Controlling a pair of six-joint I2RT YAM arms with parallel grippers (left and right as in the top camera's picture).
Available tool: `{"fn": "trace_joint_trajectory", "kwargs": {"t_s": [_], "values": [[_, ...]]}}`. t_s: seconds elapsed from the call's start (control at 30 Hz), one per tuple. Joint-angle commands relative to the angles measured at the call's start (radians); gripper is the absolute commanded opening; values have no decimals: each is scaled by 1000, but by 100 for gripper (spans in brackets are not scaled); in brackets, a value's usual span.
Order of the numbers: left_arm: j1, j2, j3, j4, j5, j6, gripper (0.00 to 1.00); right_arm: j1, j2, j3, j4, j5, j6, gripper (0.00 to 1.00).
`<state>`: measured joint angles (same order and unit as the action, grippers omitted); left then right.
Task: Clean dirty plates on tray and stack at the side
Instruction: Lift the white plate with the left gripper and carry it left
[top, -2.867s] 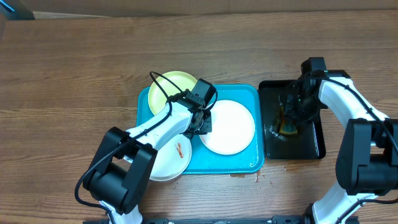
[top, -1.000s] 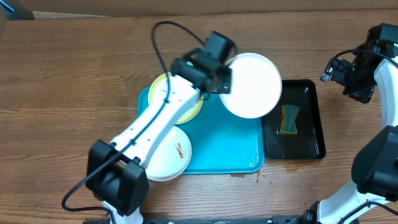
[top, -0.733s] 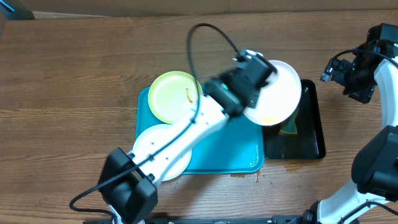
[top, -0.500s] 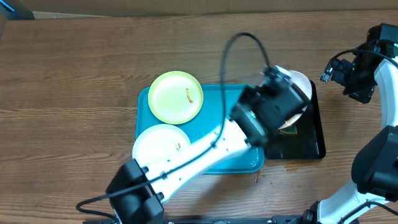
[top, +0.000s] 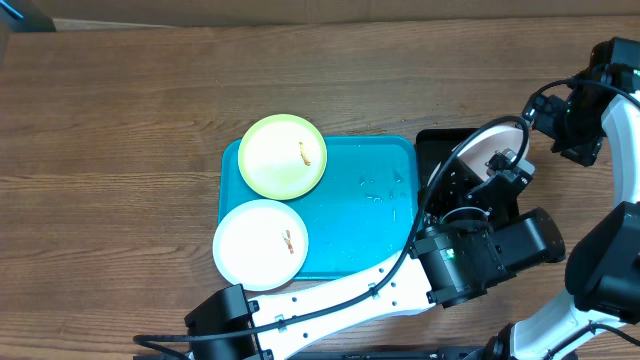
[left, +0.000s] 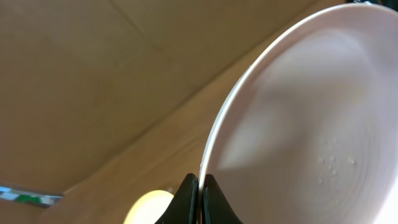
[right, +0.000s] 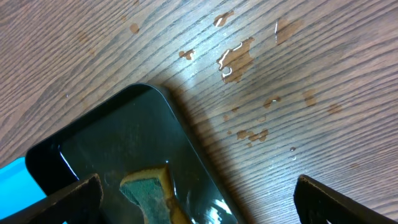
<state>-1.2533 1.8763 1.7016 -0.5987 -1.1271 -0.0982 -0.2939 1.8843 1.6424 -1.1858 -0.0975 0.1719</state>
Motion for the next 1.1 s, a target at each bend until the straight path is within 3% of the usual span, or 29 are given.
{"fn": "trace_joint_trajectory", "kwargs": {"t_s": [0.0,0.23,0.33,0.53,0.73,0.9,1.07], "values": [[-3,7,26,18,-87,33,4,-1,-10,6,6,0,3,100],[16,7,26,29,-80,29,4,-1,-10,6,6,0,3,100],[31,7,26,23,-12,19,4,-1,-10,6,6,0,3,100],[127,7,26,-35,368,-64,4,-1,-10,6,6,0,3,100],[320,6,44,-127,755,-214,4,-1,-10,6,6,0,3,100],[577,6,48,-208,1142,-303,4,-1,-10,6,6,0,3,100],[886,6,48,-330,1393,-321,4,-1,-10,6,6,0,3,100]]}}
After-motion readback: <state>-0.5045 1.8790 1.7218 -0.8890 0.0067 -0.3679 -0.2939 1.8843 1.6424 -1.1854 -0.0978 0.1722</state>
